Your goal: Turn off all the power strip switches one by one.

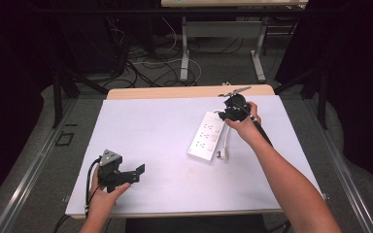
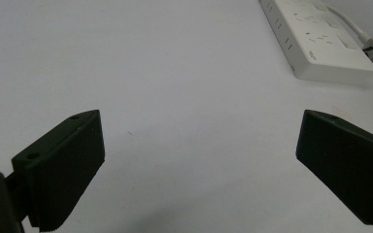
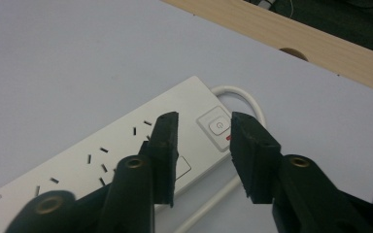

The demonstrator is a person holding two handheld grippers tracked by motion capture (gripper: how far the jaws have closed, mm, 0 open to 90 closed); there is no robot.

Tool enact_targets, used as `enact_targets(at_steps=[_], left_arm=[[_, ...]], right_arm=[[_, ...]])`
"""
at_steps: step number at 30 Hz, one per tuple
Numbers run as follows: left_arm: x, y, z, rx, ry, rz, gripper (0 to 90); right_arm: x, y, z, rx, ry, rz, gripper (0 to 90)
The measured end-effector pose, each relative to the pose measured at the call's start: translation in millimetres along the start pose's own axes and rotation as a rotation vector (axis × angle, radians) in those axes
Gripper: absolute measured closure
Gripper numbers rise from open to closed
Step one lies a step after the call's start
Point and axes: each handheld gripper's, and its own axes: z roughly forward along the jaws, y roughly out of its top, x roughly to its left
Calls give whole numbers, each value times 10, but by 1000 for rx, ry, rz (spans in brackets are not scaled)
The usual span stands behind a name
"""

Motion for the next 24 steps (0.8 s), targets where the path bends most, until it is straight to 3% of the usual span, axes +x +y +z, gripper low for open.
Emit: enact_targets(at_steps=[4, 11, 24], left_arm=[[-2, 1, 1, 2, -3, 3, 43], [9, -6, 3, 4, -5, -1, 43], [22, -19, -2, 2, -3, -7, 44]], right_arm=[[-27, 5, 155, 41, -8, 9, 762], [-52, 31, 308, 62, -20, 4, 871], [-81, 22, 598, 126, -20, 26, 900]])
